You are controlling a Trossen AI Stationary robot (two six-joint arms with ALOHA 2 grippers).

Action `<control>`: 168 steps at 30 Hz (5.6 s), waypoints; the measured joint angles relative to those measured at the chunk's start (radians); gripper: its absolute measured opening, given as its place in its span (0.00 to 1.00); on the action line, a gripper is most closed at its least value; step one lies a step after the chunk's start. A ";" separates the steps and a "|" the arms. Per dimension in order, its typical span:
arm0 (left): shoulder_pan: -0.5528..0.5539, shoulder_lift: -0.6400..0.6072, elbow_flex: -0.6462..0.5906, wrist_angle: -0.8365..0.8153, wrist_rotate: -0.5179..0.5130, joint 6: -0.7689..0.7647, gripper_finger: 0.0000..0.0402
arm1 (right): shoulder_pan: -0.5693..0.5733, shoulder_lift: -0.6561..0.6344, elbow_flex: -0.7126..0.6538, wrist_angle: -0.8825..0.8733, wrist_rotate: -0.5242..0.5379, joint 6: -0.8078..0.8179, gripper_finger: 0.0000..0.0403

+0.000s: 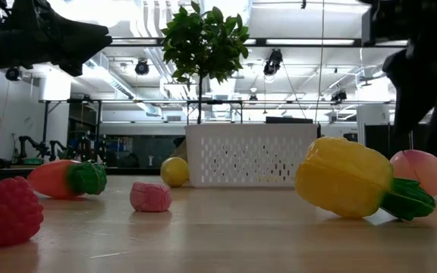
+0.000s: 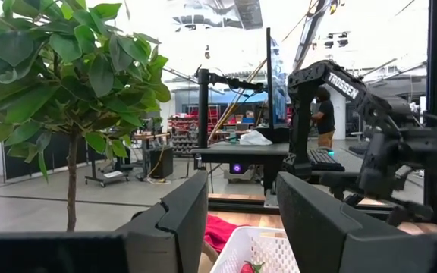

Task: Pick and placing Produce into tupperware
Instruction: Put the top pink peach into the bin, then put the right pink peach into the bin

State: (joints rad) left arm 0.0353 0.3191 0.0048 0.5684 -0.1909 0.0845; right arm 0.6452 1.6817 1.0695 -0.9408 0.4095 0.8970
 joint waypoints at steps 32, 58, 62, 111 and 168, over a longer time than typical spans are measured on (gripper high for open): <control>0.000 0.001 0.000 -0.001 0.000 0.001 0.36 | -0.043 0.104 -0.067 0.126 -0.037 0.012 0.69; 0.000 0.001 0.000 -0.001 0.000 0.001 0.36 | -0.092 -0.052 -0.062 0.116 0.034 0.032 0.62; 0.000 0.001 0.000 -0.002 0.000 0.001 0.36 | -0.128 -0.107 -0.038 0.131 0.049 -0.003 0.61; -0.001 0.015 0.000 -0.019 0.003 0.002 0.36 | -0.756 -0.022 0.038 0.405 -0.163 -0.714 0.80; -0.001 0.013 0.000 -0.008 -0.056 -0.001 0.36 | 0.251 -0.431 -0.147 0.093 -0.173 0.072 0.81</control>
State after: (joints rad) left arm 0.0343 0.3319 0.0050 0.5608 -0.2472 0.0834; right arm 0.8959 1.2502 0.9221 -0.8477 0.2363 0.9691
